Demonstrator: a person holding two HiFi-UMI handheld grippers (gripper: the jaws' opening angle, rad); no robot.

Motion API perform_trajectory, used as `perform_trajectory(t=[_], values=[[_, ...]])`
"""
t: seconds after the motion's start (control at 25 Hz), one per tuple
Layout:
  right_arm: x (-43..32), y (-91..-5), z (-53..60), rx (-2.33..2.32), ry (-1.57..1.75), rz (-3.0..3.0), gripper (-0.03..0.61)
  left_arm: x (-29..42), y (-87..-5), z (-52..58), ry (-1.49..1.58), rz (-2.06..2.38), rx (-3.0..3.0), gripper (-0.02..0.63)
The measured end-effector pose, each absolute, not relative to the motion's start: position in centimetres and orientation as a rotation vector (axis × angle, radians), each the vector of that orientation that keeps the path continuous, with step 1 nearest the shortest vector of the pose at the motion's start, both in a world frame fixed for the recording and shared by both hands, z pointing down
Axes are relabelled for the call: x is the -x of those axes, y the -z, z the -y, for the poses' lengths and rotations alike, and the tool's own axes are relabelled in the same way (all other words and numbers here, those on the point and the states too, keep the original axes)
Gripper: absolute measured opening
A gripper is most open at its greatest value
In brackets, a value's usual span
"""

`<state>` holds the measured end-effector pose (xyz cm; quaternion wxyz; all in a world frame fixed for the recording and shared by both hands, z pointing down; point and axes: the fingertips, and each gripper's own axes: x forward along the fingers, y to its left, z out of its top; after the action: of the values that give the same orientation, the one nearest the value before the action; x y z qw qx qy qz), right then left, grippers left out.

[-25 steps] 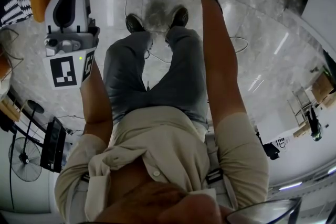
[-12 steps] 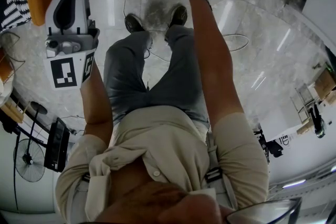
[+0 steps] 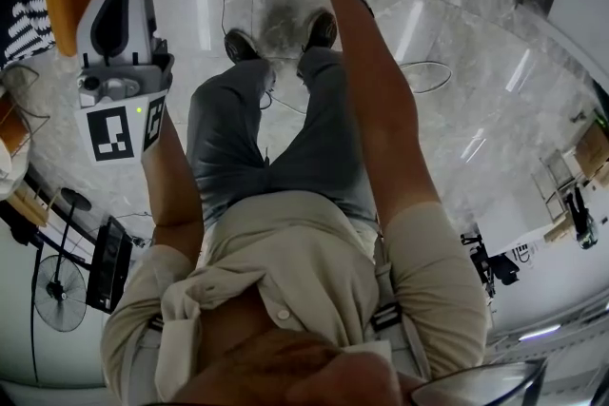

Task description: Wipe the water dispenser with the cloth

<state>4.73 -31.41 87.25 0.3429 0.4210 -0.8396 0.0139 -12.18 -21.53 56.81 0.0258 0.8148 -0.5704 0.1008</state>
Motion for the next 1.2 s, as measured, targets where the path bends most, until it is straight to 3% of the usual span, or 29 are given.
perform_trajectory(t=[0.32, 0.8, 1.2], values=[[-19.1, -87.7, 33.6, -1.638, -0.465, 2.066, 0.072, 8.6, -57.1, 23.0, -0.345, 1.69, -2.567, 0.015], [-25.4, -87.6, 33.2, -1.993, -0.858, 2.014, 0.071, 3.3, -56.9, 24.9, -0.396, 1.599, -2.63, 0.015], [-25.9, -79.2, 33.7, -1.906, -0.609, 2.122, 0.067, 2.1, -52.9, 25.6, -0.396, 1.59, -2.64, 0.015]])
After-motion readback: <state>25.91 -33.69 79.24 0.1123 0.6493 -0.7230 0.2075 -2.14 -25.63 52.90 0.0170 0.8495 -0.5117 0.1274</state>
